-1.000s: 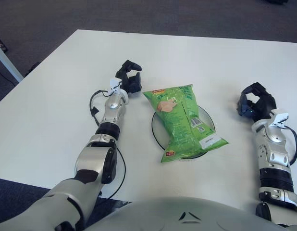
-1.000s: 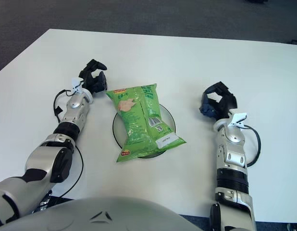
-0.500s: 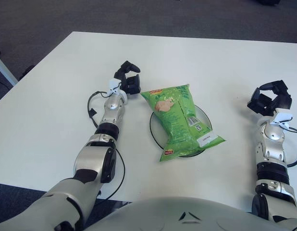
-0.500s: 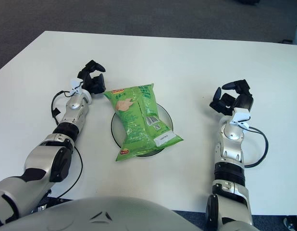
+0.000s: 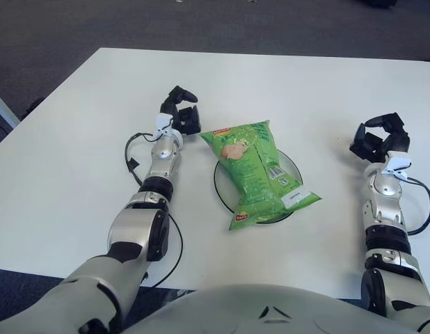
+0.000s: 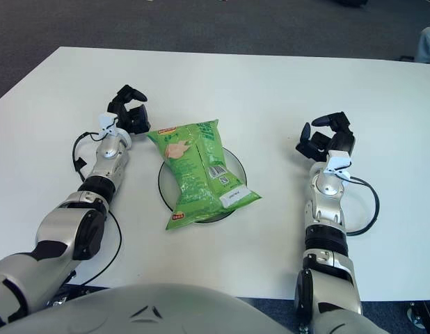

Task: Put the snack into the plate.

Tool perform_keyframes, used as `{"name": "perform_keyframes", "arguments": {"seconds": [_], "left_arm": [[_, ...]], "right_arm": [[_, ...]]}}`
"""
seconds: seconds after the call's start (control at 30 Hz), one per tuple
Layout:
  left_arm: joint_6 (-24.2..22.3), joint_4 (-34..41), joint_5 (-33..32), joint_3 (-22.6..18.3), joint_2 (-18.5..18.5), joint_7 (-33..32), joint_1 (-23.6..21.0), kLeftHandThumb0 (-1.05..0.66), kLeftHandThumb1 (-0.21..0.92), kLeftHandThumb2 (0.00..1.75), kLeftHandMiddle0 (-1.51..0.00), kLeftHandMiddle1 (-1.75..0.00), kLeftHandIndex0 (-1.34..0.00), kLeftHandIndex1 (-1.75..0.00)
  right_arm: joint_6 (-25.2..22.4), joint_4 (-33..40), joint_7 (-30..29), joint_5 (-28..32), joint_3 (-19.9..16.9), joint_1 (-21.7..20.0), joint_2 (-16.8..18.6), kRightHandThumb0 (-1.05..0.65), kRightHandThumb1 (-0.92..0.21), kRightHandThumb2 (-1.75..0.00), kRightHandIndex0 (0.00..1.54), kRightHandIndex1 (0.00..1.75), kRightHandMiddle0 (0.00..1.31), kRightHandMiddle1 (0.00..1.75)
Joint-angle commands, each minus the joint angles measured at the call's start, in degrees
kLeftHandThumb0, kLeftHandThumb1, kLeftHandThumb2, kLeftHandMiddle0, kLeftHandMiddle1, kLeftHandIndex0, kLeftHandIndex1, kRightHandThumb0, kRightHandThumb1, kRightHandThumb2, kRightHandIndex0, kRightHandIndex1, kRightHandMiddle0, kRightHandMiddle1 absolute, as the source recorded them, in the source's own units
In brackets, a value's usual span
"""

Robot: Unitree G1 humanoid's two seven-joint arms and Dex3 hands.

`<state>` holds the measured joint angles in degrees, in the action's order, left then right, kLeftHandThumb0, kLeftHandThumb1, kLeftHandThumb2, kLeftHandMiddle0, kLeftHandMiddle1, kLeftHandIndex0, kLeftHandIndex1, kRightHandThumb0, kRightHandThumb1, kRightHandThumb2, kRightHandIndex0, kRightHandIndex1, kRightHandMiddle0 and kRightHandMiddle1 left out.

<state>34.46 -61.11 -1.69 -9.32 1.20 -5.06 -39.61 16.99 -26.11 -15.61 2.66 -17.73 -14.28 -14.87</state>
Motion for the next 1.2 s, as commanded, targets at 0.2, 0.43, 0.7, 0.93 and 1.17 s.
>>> {"name": "perform_keyframes", "arguments": {"seconds": [0.2, 0.43, 0.7, 0.93, 1.17], "left_arm": [[-1.67, -3.52, -0.46, -1.78, -1.99, -7.24, 3.52, -0.50, 0.25, 1.40, -1.27, -1.75, -0.67, -1.75], [-0.61, -2.18, 0.14, -1.85, -2.61, -10.55, 5.56, -0.50, 0.26, 1.38, -1.25, -1.75, -0.66, -1.75], [0.35, -1.31, 2.84, -0.76, -2.88, -16.11, 6.53, -0.50, 0.27, 1.37, -1.24, -1.75, -0.65, -1.75], [3.00, -0.16, 3.37, 0.03, -3.15, -16.17, 7.81, -0.50, 0.27, 1.37, -1.24, -1.75, -0.65, -1.75], [3.79, 0.94, 3.21, 0.55, -3.15, -15.15, 9.14, -0.50, 0.27, 1.37, -1.23, -1.75, -0.65, -1.75]], "right_arm": [[-10.11, 0.89, 4.94, 1.99, 3.17, 5.13, 4.19, -0.43, -0.48, -1.12, 1.26, 1.75, 0.49, 1.75], [-9.25, 1.52, 11.31, 3.57, 3.64, 6.09, 2.96, -0.43, -0.48, -1.12, 1.25, 1.75, 0.49, 1.75], [-7.87, 0.84, 16.72, 5.01, 3.31, 6.59, 1.95, -0.44, -0.44, -1.16, 1.25, 1.75, 0.52, 1.75], [-6.68, 1.09, 19.66, 6.44, 2.80, 7.31, 1.90, -0.45, -0.42, -1.19, 1.27, 1.75, 0.53, 1.75], [-6.46, 1.77, 20.02, 6.92, 1.97, 7.79, 2.36, -0.45, -0.41, -1.20, 1.27, 1.75, 0.54, 1.75]]}}
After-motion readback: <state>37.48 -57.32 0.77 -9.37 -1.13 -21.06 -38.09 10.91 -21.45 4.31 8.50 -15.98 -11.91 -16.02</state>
